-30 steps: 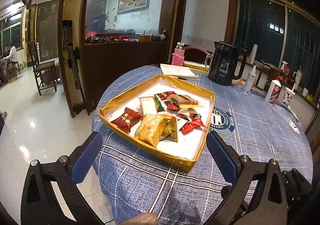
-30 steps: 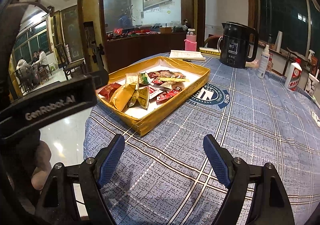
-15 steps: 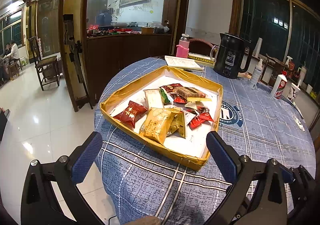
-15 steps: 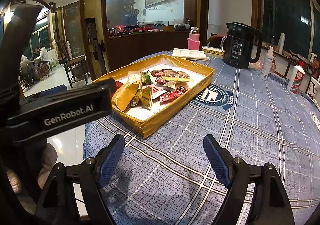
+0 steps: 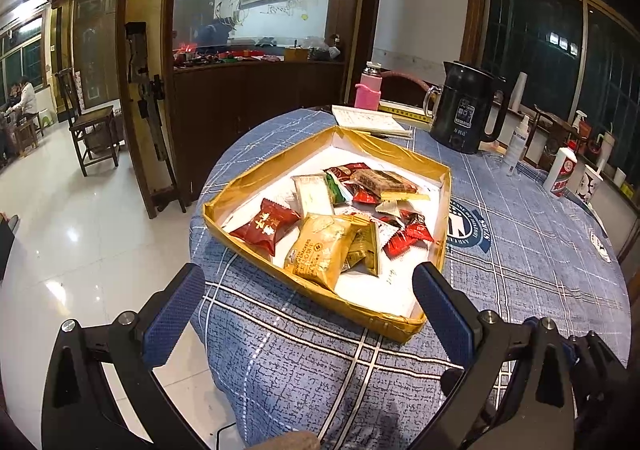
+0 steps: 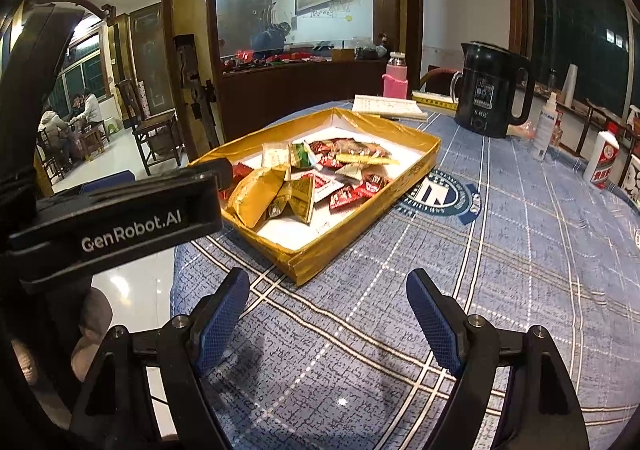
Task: Organize snacks
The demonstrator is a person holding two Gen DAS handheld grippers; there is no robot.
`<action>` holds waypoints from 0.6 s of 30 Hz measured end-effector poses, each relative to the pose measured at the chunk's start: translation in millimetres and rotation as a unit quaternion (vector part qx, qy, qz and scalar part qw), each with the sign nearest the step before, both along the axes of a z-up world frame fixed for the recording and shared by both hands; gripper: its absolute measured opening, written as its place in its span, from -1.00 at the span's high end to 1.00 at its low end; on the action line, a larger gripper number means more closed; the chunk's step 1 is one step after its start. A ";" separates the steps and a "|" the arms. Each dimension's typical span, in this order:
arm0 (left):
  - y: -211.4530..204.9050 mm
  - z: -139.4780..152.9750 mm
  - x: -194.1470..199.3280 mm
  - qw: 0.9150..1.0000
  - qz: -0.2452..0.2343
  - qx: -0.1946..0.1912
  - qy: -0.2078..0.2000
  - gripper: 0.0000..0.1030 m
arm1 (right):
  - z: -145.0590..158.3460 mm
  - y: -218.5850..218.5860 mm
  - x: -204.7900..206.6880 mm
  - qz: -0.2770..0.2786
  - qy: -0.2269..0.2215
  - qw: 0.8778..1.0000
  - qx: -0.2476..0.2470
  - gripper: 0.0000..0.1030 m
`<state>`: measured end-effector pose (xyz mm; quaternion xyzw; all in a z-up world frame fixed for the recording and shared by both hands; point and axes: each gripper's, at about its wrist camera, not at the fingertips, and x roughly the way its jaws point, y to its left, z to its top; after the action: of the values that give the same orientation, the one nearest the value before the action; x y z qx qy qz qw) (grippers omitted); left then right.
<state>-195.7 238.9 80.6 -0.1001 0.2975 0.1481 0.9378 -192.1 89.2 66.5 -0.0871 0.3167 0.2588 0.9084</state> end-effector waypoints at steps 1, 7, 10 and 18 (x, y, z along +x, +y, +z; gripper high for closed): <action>0.2 -0.4 0.7 1.000 -0.002 -0.002 0.000 -1.00 | -0.5 0.6 -0.2 0.001 0.000 1.000 -0.001 -0.60; -1.4 -3.1 0.8 1.000 -0.012 -0.010 0.000 -1.00 | -0.1 1.0 -2.3 0.004 -0.005 1.000 -0.001 -0.60; -2.6 -3.2 0.2 1.000 -0.015 -0.011 0.000 -1.00 | 0.4 -0.5 -2.3 0.001 -0.005 1.000 0.003 -0.60; -9.0 -2.1 0.1 1.000 -0.017 -0.015 0.009 -1.00 | 4.5 -12.7 -2.3 -0.015 -0.003 1.000 0.020 -0.60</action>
<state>-195.6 229.9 78.4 -0.1076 0.3101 0.1288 0.9358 -194.4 76.5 71.0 -0.0655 0.3099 0.2512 0.9146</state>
